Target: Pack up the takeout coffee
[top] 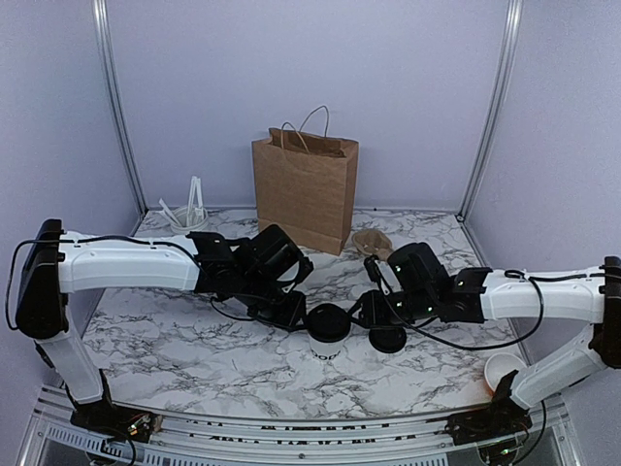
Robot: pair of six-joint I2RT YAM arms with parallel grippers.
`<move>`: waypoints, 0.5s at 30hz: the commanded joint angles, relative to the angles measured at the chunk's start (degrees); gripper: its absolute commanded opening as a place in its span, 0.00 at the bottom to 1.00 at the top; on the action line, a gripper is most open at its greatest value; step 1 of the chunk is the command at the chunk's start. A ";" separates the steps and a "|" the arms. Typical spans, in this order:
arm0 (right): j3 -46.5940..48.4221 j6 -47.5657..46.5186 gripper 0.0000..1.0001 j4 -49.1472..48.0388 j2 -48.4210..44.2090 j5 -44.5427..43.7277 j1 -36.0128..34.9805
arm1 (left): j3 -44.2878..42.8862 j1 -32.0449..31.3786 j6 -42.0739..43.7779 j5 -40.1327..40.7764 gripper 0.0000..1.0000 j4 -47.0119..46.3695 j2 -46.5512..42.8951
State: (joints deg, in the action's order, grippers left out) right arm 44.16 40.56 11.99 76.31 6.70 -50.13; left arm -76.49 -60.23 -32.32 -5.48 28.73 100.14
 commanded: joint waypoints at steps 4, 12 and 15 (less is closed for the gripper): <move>4.43 0.38 0.34 5.60 -1.20 0.26 -1.55 | -3.10 1.09 2.55 3.28 0.25 3.87 2.78; 6.26 0.84 0.35 7.14 -3.01 -2.31 -1.53 | -6.48 1.41 3.71 3.38 0.25 5.05 2.40; 6.27 0.91 0.35 7.63 -3.60 -3.41 -1.51 | -6.43 1.44 3.75 3.47 0.25 5.42 1.43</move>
State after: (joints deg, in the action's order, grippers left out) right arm 47.99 40.77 18.26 74.70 5.61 -51.20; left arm -81.45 -59.02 -29.54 -2.50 32.05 102.72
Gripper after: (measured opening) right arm 0.352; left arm 0.253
